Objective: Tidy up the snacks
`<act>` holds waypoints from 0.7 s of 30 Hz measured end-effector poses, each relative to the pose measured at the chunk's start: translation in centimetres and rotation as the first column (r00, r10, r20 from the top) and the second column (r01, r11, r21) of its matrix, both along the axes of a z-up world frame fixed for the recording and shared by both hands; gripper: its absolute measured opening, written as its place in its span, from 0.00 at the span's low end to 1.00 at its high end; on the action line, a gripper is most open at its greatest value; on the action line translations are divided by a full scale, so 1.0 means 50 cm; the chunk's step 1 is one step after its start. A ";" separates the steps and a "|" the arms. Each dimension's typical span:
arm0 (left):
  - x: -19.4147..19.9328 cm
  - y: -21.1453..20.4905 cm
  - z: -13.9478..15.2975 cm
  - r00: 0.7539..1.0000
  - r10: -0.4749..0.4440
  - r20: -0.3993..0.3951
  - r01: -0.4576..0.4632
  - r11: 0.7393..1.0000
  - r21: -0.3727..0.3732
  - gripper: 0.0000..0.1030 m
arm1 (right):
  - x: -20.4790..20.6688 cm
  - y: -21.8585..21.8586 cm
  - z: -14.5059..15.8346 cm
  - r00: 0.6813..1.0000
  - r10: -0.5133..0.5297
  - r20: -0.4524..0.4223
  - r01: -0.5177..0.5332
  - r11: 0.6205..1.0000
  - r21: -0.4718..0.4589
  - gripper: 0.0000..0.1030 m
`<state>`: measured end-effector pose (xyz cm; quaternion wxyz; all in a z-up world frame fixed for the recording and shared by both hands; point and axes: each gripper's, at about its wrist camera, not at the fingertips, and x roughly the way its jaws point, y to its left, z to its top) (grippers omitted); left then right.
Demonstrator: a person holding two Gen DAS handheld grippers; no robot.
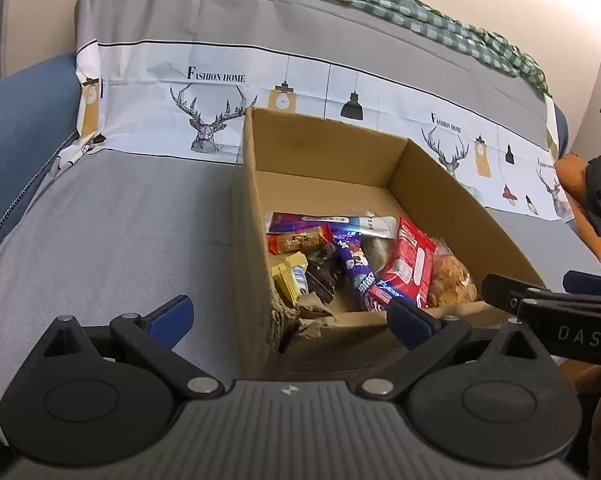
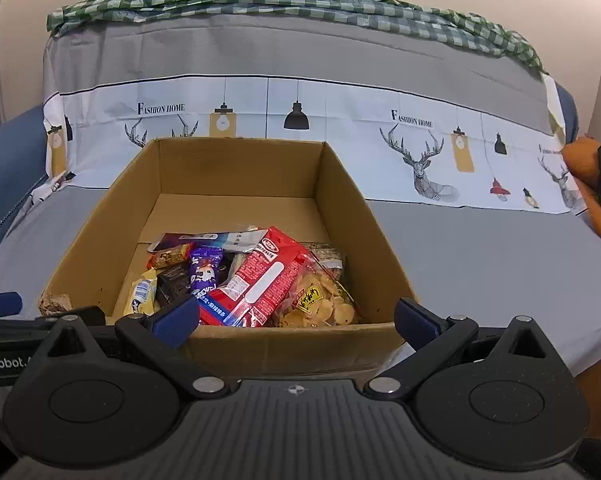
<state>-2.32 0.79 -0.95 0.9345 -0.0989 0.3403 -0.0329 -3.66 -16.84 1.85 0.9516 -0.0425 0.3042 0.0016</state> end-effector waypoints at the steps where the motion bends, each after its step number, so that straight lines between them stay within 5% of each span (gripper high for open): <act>1: 0.000 0.002 0.000 1.000 0.004 0.001 -0.004 1.000 -0.001 1.00 | 0.000 0.002 0.001 1.000 0.001 0.001 -0.001 1.000 -0.002 0.99; 21: 0.003 -0.008 -0.001 1.000 -0.003 0.019 0.003 1.000 0.018 1.00 | 0.008 -0.001 -0.004 1.000 -0.017 -0.007 0.017 1.000 0.011 0.99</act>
